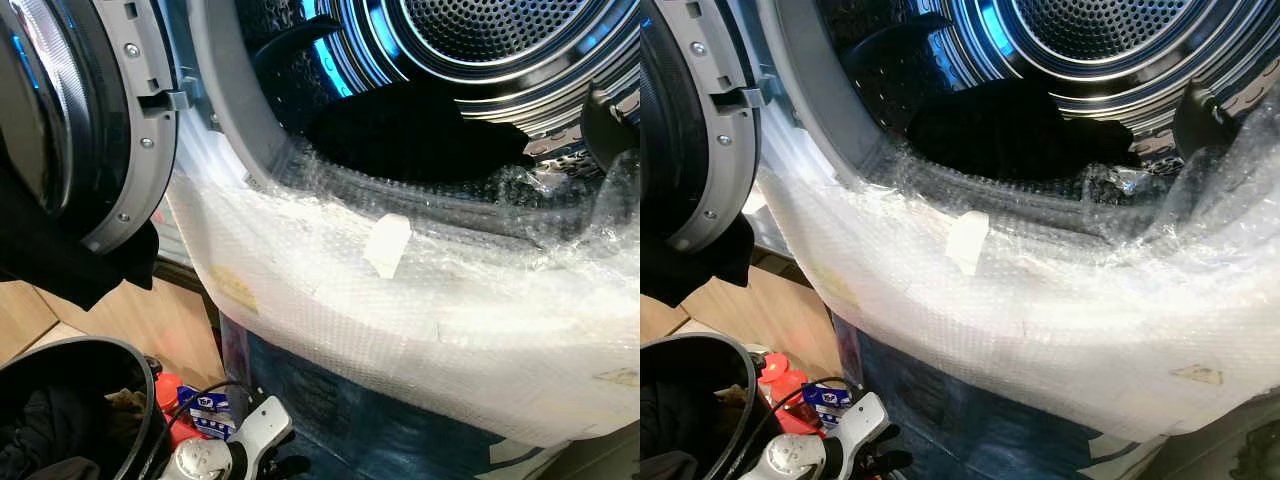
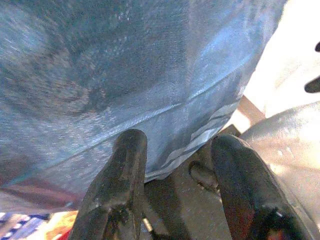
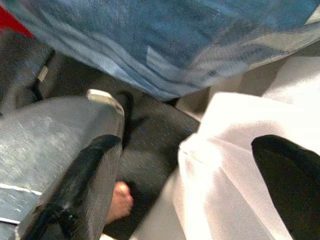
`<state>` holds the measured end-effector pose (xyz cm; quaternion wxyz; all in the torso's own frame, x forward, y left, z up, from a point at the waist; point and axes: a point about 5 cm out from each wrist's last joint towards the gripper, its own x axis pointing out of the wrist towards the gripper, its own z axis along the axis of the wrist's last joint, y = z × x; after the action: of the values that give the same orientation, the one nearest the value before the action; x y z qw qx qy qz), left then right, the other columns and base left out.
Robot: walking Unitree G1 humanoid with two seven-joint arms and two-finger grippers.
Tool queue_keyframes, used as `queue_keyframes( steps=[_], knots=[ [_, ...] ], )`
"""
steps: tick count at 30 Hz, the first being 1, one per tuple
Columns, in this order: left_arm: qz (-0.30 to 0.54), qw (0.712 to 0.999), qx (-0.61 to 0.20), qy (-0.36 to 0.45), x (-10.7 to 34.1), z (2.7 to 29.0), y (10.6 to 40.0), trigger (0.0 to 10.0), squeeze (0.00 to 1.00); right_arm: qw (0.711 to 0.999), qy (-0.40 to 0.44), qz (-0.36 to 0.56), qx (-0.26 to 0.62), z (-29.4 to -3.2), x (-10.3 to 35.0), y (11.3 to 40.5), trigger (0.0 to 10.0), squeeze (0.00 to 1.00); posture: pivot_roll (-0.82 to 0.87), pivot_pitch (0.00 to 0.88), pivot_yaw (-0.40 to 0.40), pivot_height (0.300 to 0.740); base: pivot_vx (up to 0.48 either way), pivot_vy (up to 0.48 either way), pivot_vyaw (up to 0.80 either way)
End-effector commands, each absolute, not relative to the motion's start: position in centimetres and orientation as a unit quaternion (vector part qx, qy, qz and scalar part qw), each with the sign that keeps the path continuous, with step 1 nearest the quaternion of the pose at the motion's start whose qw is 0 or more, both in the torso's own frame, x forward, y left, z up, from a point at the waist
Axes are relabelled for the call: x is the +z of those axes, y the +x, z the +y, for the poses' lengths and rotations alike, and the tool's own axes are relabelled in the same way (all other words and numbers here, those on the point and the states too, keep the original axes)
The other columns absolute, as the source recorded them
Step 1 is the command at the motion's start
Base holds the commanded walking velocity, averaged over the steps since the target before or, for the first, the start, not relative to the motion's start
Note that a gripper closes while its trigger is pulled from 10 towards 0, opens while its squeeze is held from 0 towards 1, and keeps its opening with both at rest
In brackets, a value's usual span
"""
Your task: Clothes washing
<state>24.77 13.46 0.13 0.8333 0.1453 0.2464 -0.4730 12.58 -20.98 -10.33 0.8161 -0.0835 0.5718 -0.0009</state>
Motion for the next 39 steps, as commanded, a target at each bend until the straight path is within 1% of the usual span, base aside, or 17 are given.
queue_keyframes(
  steps=[1, 4, 5, 8, 12, 13, 18, 19, 21, 23, 27, 30, 32, 33, 34, 36, 39],
  knots=[
    [0.228, 0.829, -0.487, 0.155, 1.7, 13.5, 25.1, 10.0, 0.00, 0.807, -0.101, 0.582, -0.019, -21.4, -10.5, 12.0, 10.0, 0.00, -0.07, 0.038, 0.046, 0.740, 0.000, 0.000, 0.00],
    [0.222, 0.814, -0.500, 0.196, 3.8, 14.6, 24.8, 10.0, 0.00, 0.802, -0.153, 0.578, 0.004, -21.4, -10.4, 12.3, 10.0, 0.00, -0.06, 0.037, 0.052, 0.740, 0.000, 0.000, 0.00],
    [0.219, 0.804, -0.508, 0.218, 5.8, 15.5, 24.3, 10.0, 0.00, 0.798, -0.191, 0.571, 0.034, -21.2, -10.3, 12.7, 10.0, 0.00, -0.04, 0.038, 0.053, 0.740, 0.000, 0.000, 0.00],
    [0.217, 0.802, -0.514, 0.216, 7.8, 16.3, 23.9, 10.0, 0.00, 0.796, -0.198, 0.570, 0.054, -20.9, -10.4, 12.8, 10.0, 0.00, -0.04, 0.038, 0.054, 0.740, 0.000, 0.000, 0.00],
    [0.220, 0.801, -0.514, 0.215, 8.0, 16.4, 23.7, 10.0, 0.00, 0.796, -0.198, 0.570, 0.053, -20.9, -10.4, 12.8, 10.0, 0.00, -0.04, 0.036, 0.054, 0.740, 0.000, 0.000, 0.00],
    [0.222, 0.803, -0.499, 0.240, 11.4, 18.6, 23.2, 10.0, 0.00, 0.789, -0.213, 0.572, 0.067, -21.0, -10.4, 12.8, 10.0, 0.00, 0.01, 0.026, 0.063, 0.740, 0.000, 0.000, 0.00],
    [0.230, 0.810, -0.470, 0.265, 14.6, 20.4, 22.6, 10.0, 0.00, 0.782, -0.224, 0.577, 0.077, -21.4, -10.4, 12.6, 10.0, 0.00, 0.02, 0.019, 0.063, 0.740, 0.000, 0.000, 0.00],
    [0.252, 0.808, -0.441, 0.299, 15.1, 22.3, 22.3, 10.0, 0.00, 0.779, -0.223, 0.580, 0.084, -21.2, -10.5, 12.4, 10.0, 0.00, 0.04, 0.013, 0.059, 0.740, 0.000, 0.000, 0.00],
    [0.270, 0.820, -0.398, 0.310, 15.5, 24.3, 22.3, 10.0, 0.00, 0.779, -0.227, 0.577, 0.093, -21.1, -10.5, 12.3, 10.0, 0.00, 0.05, 0.019, 0.051, 0.740, 0.000, 0.000, 0.00],
    [0.275, 0.847, -0.327, 0.315, 15.7, 26.4, 22.9, 10.0, 0.00, 0.776, -0.227, 0.580, 0.097, -21.0, -10.6, 12.1, 10.0, 0.00, 0.07, 0.029, 0.043, 0.740, 0.000, 0.000, 0.00],
    [0.296, 0.873, -0.283, 0.265, 14.3, 27.7, 22.2, 10.0, 0.00, 0.762, -0.236, 0.592, 0.119, -20.9, -10.8, 11.3, 10.0, 0.00, 0.07, 0.034, 0.042, 0.740, 0.000, 0.000, 0.00],
    [0.341, 0.873, -0.231, 0.262, 13.2, 29.2, 21.5, 10.0, 0.00, 0.765, -0.233, 0.586, 0.128, -20.5, -10.8, 11.6, 10.0, 0.00, 0.06, 0.040, 0.041, 0.740, 0.000, 0.000, 0.00],
    [0.373, 0.891, -0.093, 0.242, 12.2, 32.4, 21.4, 10.0, 0.00, 0.770, -0.225, 0.583, 0.129, -20.3, -10.8, 11.8, 10.0, 0.00, 0.09, 0.042, 0.029, 0.740, 0.000, 0.000, 0.00],
    [0.379, 0.890, -0.037, 0.251, 11.6, 33.8, 21.1, 10.0, 0.36, 0.767, -0.228, 0.584, 0.138, -20.2, -10.8, 11.8, 10.0, 0.00, 0.09, 0.039, 0.025, 0.740, 0.000, 0.000, 0.00],
    [0.381, 0.897, -0.031, 0.222, 11.1, 33.8, 20.8, 10.0, 1.00, 0.764, -0.233, 0.584, 0.143, -20.1, -10.8, 11.7, 10.0, 0.00, 0.10, 0.040, 0.024, 0.740, 0.000, 0.000, 0.00],
    [0.394, 0.901, -0.047, 0.177, 10.2, 33.2, 20.0, 10.0, 1.00, 0.761, -0.240, 0.584, 0.151, -20.1, -10.8, 11.8, 10.0, 0.00, 0.10, 0.041, 0.022, 0.740, 0.000, 0.000, 0.00],
    [0.404, 0.890, -0.025, 0.209, 9.8, 33.8, 19.5, 10.0, 1.00, 0.767, -0.228, 0.581, 0.152, -19.8, -10.7, 12.3, 10.0, 0.00, 0.09, 0.051, 0.017, 0.740, 0.000, 0.000, 0.00]
  ],
)
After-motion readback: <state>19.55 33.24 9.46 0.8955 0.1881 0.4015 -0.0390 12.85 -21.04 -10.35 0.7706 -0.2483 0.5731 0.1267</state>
